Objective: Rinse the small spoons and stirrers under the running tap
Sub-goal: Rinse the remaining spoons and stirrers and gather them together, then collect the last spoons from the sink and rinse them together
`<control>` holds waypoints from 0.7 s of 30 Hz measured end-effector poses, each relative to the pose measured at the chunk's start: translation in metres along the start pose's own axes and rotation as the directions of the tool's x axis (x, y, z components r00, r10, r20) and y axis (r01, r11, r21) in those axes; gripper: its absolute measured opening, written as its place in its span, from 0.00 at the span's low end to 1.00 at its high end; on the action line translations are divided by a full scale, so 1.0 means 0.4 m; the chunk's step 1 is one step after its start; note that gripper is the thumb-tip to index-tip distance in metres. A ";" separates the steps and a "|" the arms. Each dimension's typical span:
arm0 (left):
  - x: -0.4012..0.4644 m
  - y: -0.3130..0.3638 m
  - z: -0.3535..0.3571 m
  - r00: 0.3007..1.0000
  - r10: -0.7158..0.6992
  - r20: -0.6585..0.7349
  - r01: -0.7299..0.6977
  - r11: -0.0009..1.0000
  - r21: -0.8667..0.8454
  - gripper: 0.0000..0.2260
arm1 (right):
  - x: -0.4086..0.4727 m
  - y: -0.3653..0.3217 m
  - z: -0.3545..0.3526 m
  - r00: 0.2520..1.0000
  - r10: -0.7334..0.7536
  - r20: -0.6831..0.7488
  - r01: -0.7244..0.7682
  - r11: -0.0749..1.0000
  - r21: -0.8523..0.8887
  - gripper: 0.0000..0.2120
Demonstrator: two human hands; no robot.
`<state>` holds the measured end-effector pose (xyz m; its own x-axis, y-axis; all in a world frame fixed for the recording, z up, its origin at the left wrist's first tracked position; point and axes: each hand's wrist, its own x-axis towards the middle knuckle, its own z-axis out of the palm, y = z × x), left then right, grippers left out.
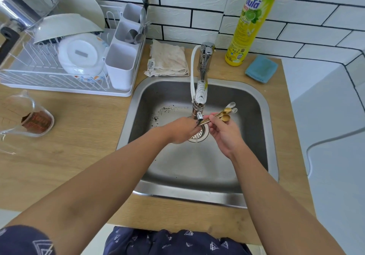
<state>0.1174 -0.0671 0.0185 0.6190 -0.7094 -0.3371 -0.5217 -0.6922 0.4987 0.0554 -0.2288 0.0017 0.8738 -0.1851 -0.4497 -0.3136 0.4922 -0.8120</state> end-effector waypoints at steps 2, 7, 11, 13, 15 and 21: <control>0.003 0.000 -0.003 1.000 0.001 -0.001 -0.001 0.998 -0.056 0.13 | 0.004 -0.012 -0.001 1.000 0.021 -0.023 -0.019 0.999 0.049 0.03; -0.023 -0.027 -0.005 0.998 -0.037 0.047 0.046 0.975 -0.217 0.09 | 0.021 -0.038 -0.010 0.998 0.009 -0.063 -0.007 1.000 0.024 0.15; -0.084 -0.063 0.008 0.976 -0.113 0.185 0.191 0.854 -0.484 0.08 | 0.022 -0.007 0.028 1.000 -0.002 0.007 0.003 0.989 -0.151 0.06; -0.119 -0.086 0.021 0.961 -0.142 0.238 0.254 0.792 -0.554 0.12 | 0.017 0.024 0.062 0.999 0.032 0.008 -0.029 0.980 -0.197 0.05; -0.156 -0.105 0.041 0.951 -0.196 0.238 0.303 0.734 -0.608 0.16 | 0.012 0.056 0.092 0.997 0.078 0.029 -0.070 0.974 -0.214 0.08; -0.235 -0.136 0.094 0.941 -0.312 0.134 0.331 0.753 -0.568 0.14 | -0.002 0.084 0.136 0.914 0.331 0.232 -0.303 0.941 -0.149 0.17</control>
<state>0.0653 0.0322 -0.0069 0.6659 -0.4691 -0.5800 0.1454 -0.6810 0.7177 0.0645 -0.1660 -0.0052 0.7814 0.1914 -0.5939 -0.6155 0.3928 -0.6833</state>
